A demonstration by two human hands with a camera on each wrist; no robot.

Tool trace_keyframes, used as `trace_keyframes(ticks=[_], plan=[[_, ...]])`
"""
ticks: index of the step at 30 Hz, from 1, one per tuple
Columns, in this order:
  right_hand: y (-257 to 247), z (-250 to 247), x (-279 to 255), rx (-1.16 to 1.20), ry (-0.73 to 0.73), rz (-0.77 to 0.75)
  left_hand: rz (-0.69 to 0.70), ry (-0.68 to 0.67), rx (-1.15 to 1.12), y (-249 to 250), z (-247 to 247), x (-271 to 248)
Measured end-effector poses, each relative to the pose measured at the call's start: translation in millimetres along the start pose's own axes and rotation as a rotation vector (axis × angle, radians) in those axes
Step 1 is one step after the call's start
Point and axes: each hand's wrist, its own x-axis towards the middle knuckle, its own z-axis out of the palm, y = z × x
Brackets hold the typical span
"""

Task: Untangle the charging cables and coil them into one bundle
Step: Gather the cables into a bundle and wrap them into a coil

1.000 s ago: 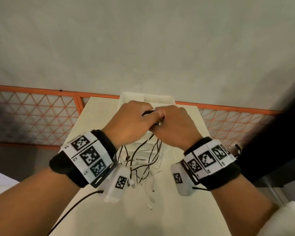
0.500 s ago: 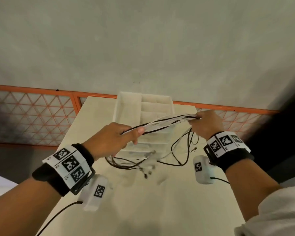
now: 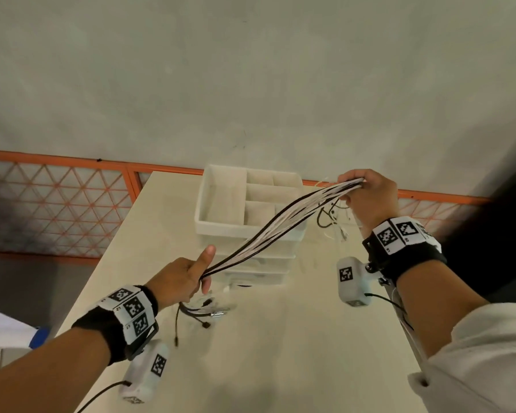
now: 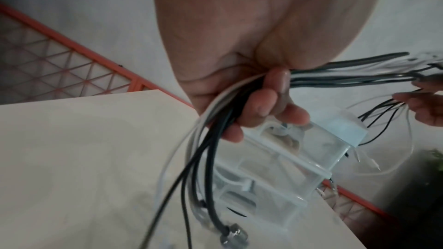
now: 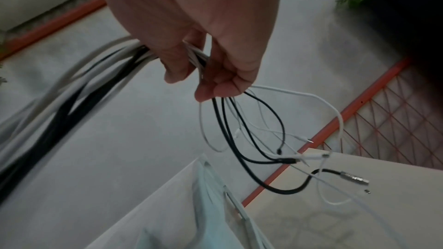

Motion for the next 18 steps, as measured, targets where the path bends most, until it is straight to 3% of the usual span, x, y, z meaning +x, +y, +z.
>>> trace_keyframes(ticks=[2,5,10,14,18], plan=[[-1,1,7,0.038,-0.015,-0.006,0.006,0.086,0.017,3,0,4],[11,0,2,0.289,-0.037,0.056,0.013,0.244,0.005,12,-5,9],[89,3,-25,0.38,-0.12,0.284,0.072,0.371,0.012,18,-17,11],[155,3,-69,0.147,-0.207,0.541,0.104,0.34,0.048,19,-13,10],[202,-2,-92,-0.374,-0.41,0.621,0.104,0.203,0.248,18,6,9]])
